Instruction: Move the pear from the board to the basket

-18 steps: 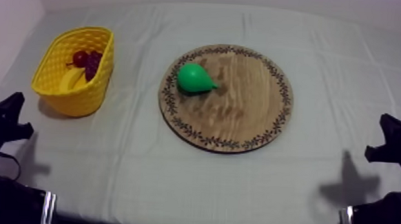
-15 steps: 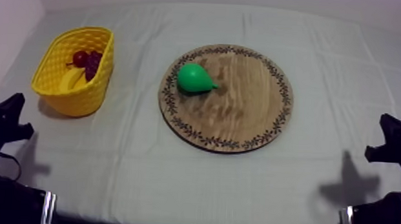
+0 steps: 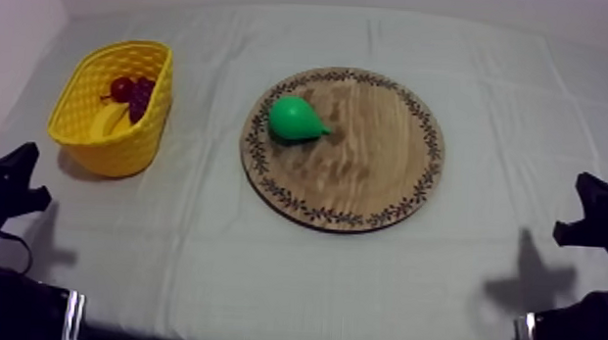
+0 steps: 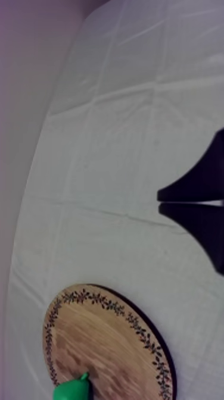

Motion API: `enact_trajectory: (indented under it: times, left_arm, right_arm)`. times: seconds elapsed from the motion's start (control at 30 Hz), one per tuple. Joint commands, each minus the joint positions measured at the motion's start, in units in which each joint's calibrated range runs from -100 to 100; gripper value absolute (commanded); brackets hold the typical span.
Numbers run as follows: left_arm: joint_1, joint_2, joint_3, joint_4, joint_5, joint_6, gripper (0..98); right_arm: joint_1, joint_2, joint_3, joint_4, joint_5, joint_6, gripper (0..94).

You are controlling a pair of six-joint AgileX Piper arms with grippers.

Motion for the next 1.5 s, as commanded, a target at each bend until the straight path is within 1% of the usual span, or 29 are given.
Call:
enact_trajectory:
  times: [0.0,0.13,0.3,0.43,0.73,1.0,1.13,1.33,1.47]
  left_arm:
    - [0.0,0.0,-0.2,-0.15,-0.2,0.2,0.0]
    - [0.4,0.0,-0.7,-1.49,-0.3,1.3,0.0]
    - [1.4,0.2,-2.0,-4.04,-0.1,3.8,0.0]
    - [1.8,1.7,-4.2,-4.89,0.0,4.9,0.0]
    - [1.6,8.9,-12.9,-4.84,0.1,5.8,0.0]
    - [1.5,18.9,-22.8,-4.91,0.4,5.7,0.0]
    - [1.5,24.5,-29.2,-4.91,1.5,5.7,0.0]
    - [1.8,32.9,-39.5,-4.68,4.8,4.4,0.0]
    - [1.9,38.4,-46.4,-3.33,5.8,2.7,0.0]
  right_arm:
    - [0.0,0.0,0.1,0.0,0.0,0.0,0.3]
    - [0.0,0.0,0.1,0.0,0.0,0.0,0.3]
    - [0.0,0.0,0.1,0.0,0.0,0.0,0.3]
    - [0.0,0.0,0.1,0.0,0.0,0.0,0.3]
    - [0.0,0.0,0.1,0.0,0.0,0.0,0.3]
    - [0.0,0.0,0.1,0.0,0.0,0.0,0.3]
    - [0.0,0.0,0.1,0.0,0.0,0.0,0.3]
    - [0.0,0.0,0.1,0.0,0.0,0.0,0.3]
    - [0.0,0.0,0.1,0.0,0.0,0.0,0.3]
